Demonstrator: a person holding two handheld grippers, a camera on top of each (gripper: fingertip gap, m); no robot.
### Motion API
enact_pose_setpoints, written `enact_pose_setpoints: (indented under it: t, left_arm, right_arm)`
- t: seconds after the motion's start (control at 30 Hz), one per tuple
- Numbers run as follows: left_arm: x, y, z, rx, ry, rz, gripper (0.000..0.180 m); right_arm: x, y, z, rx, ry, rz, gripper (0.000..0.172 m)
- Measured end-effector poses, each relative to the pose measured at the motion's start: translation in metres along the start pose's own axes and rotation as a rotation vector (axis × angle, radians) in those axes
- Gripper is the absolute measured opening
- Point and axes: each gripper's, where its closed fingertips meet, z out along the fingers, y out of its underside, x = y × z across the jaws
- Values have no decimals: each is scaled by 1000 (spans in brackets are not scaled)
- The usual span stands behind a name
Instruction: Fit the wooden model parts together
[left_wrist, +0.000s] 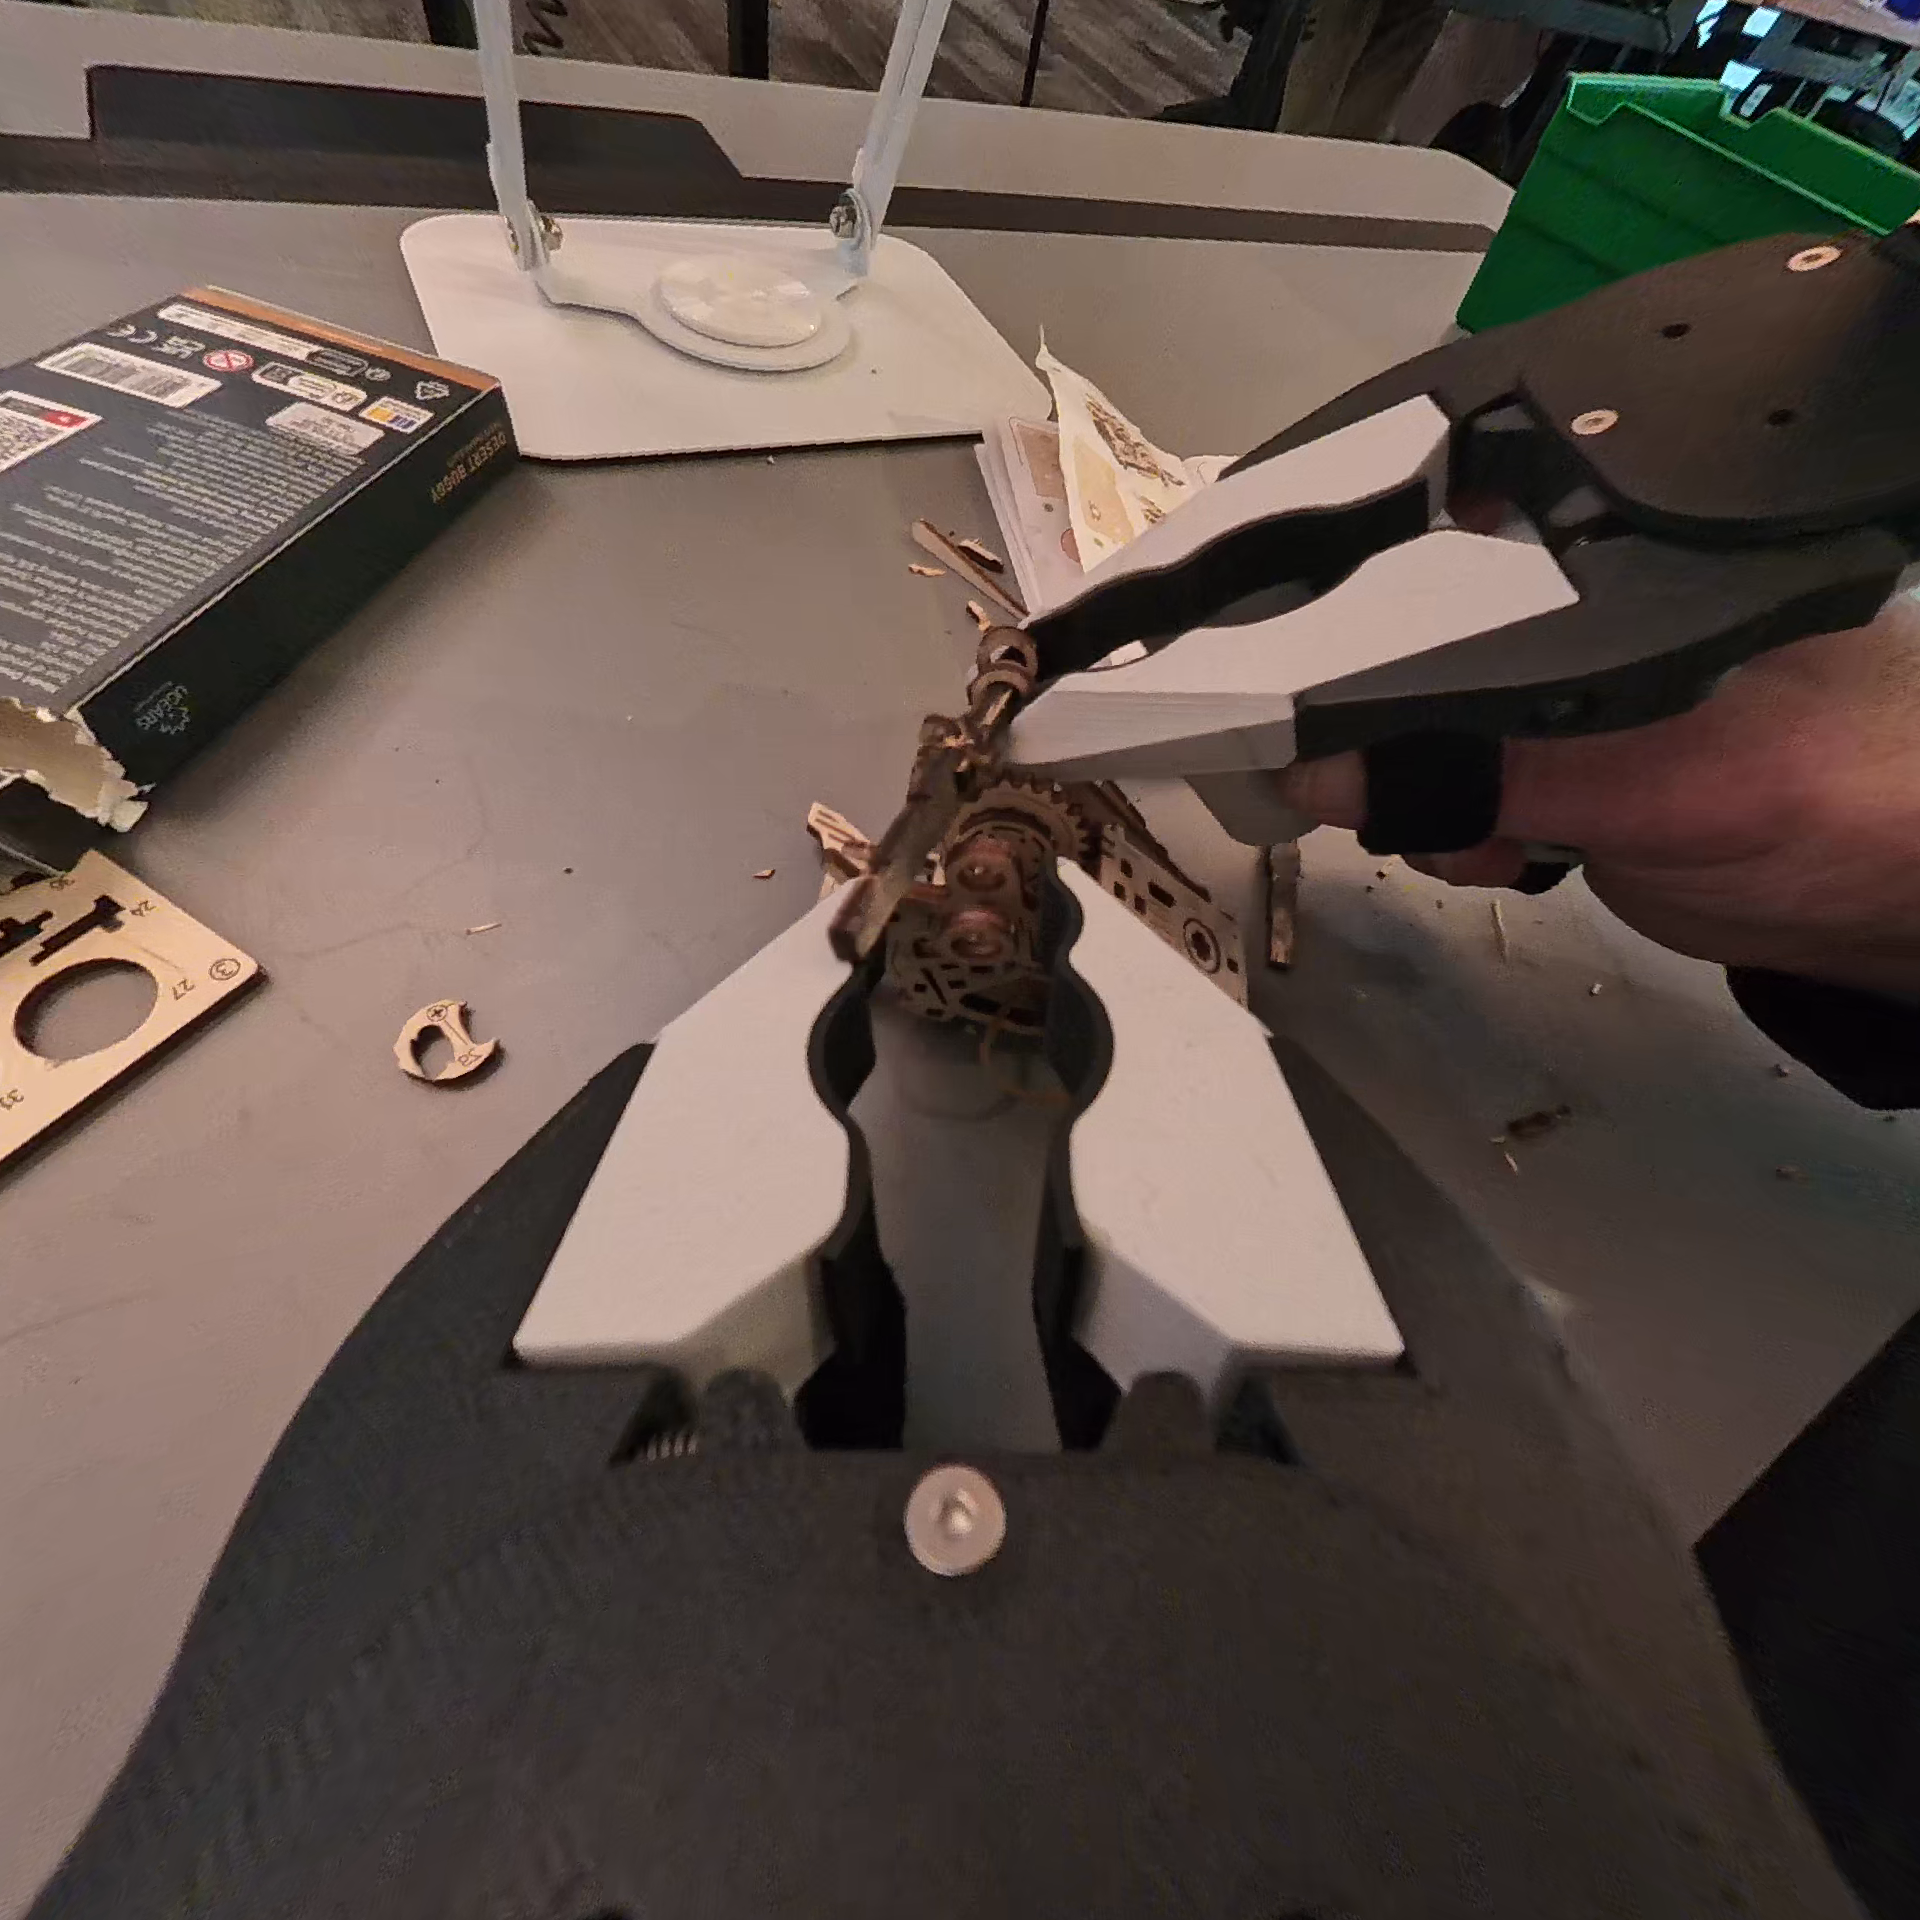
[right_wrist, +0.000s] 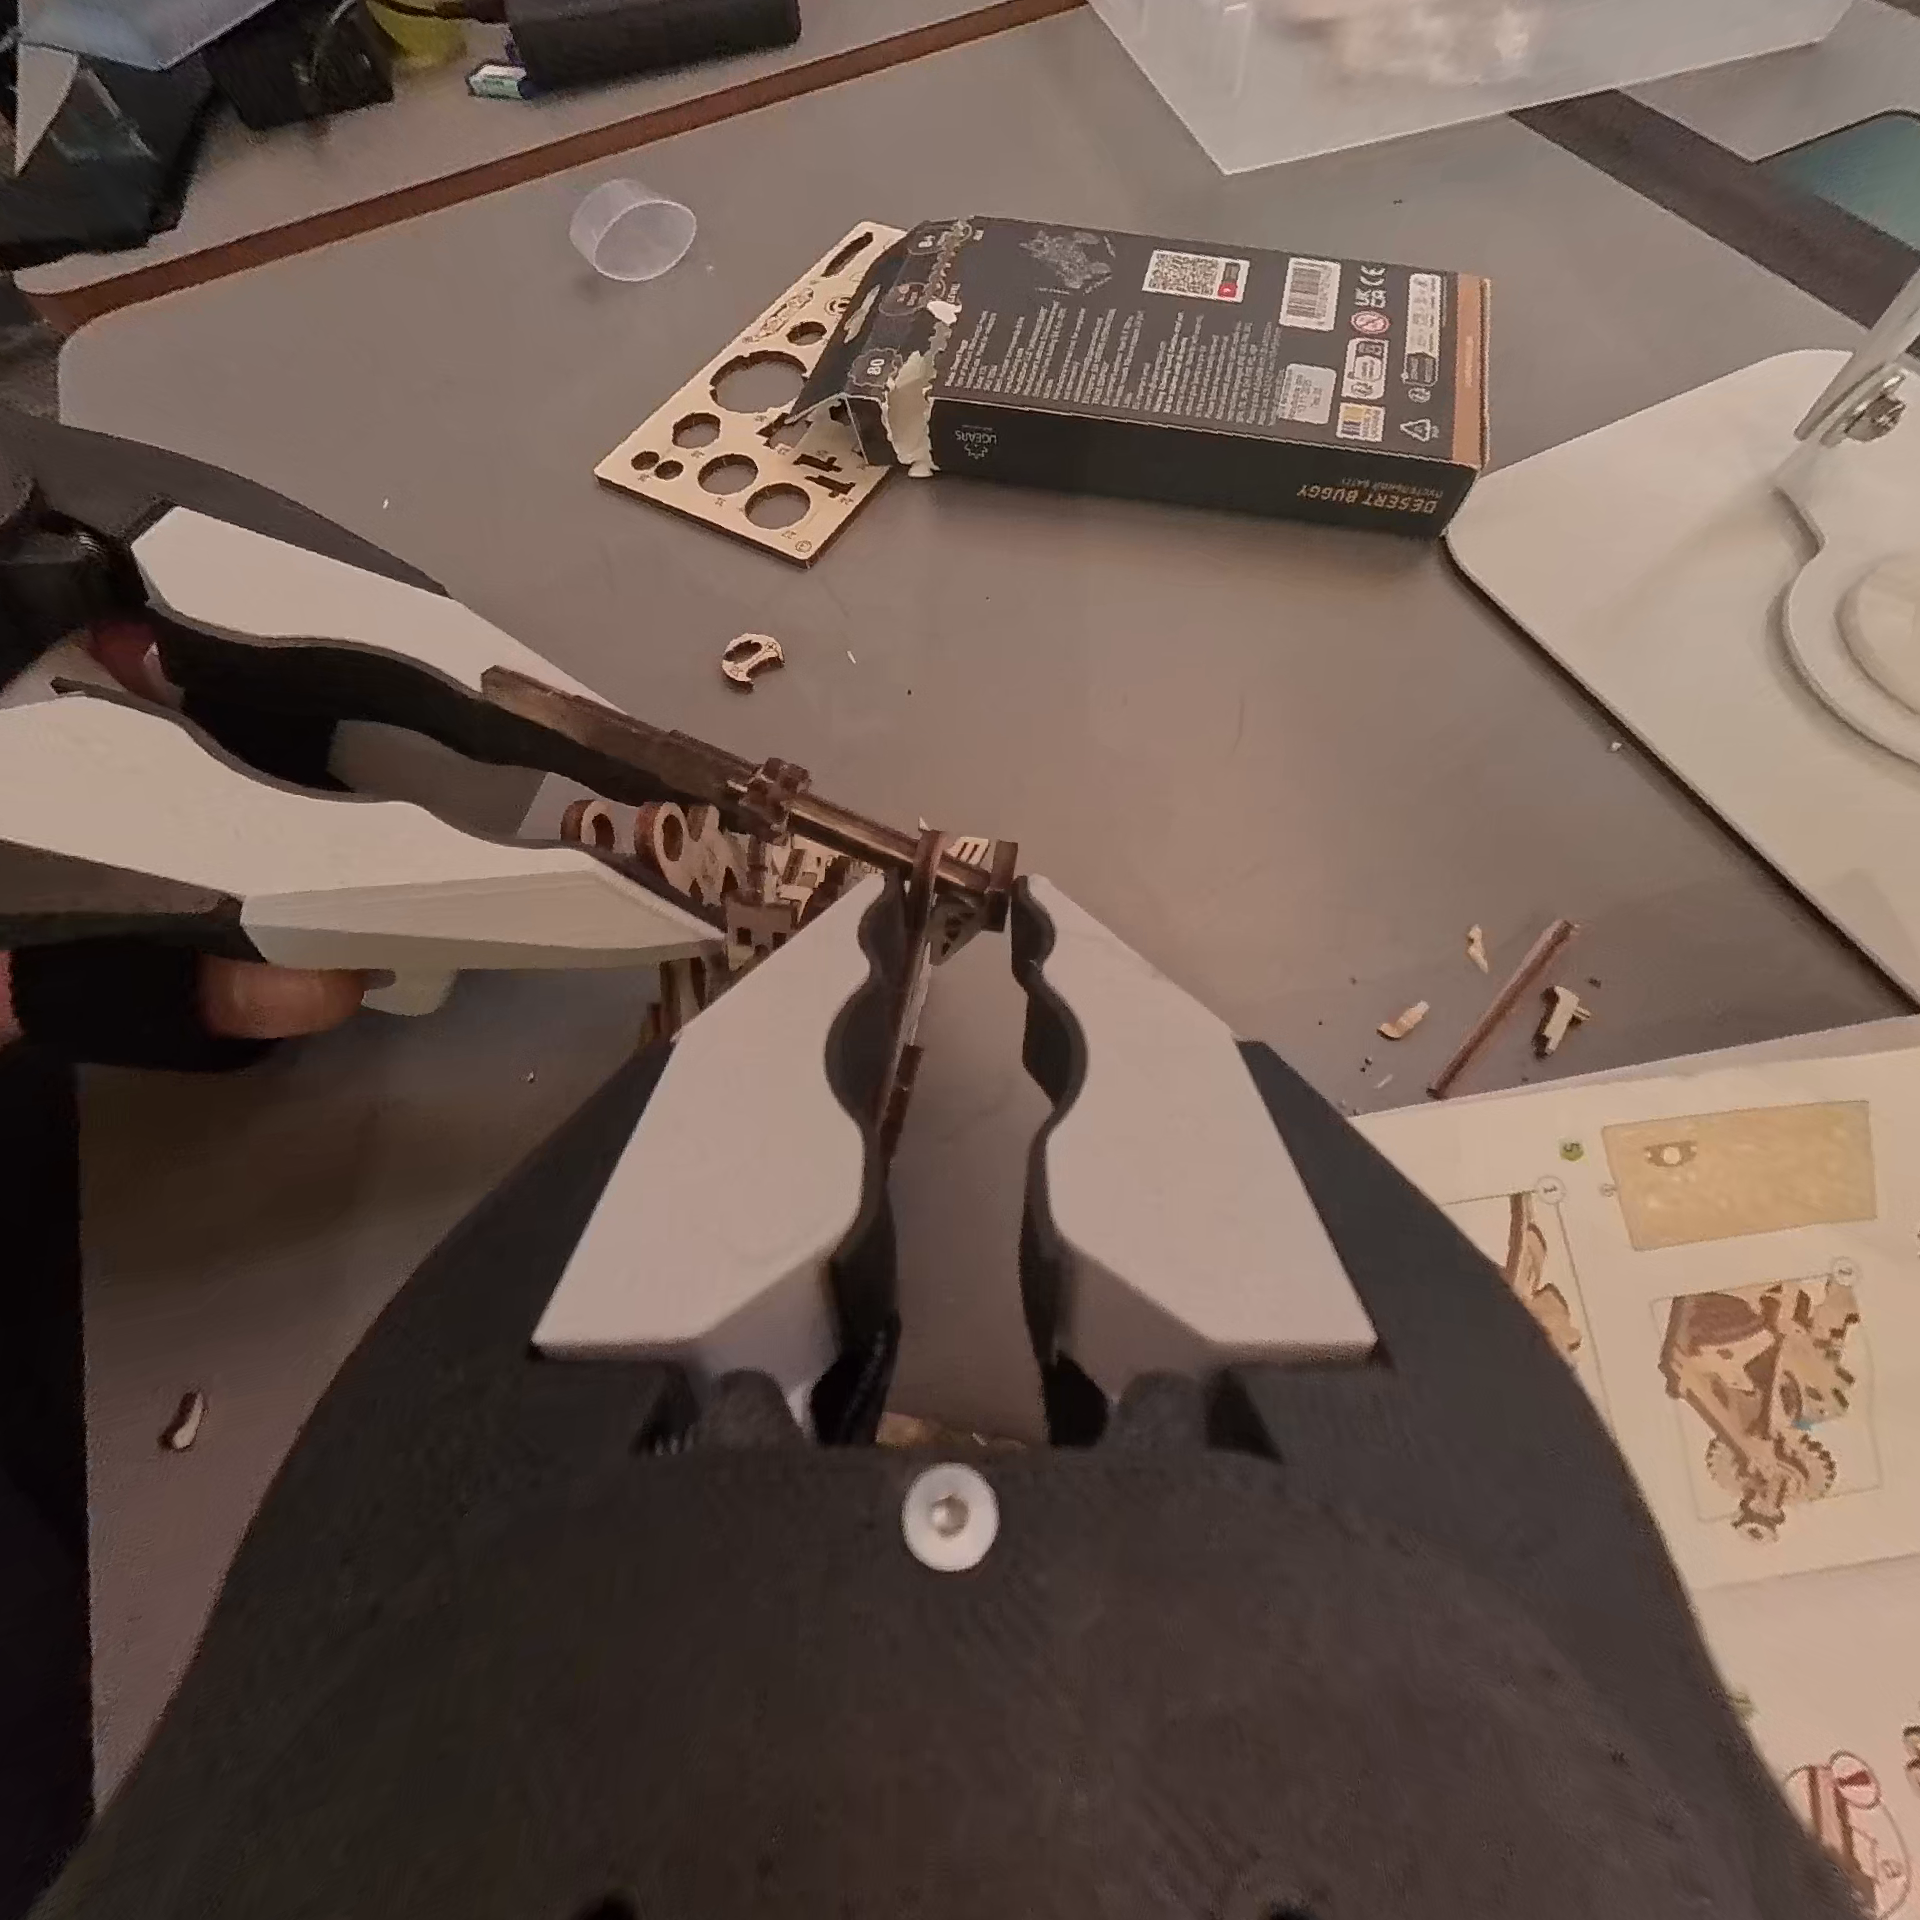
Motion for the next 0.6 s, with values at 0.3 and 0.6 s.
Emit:
enact_pose_setpoints:
  t: [0.3,0.6]
  left_arm:
    - [-1,-1,-2,6,-1,14,27]
    - [-3,-1,-2,8,-4,21,27]
  right_arm:
    - [0,0,1,-1,21,-14,16]
    - [-1,-1,3,3,14,0,16]
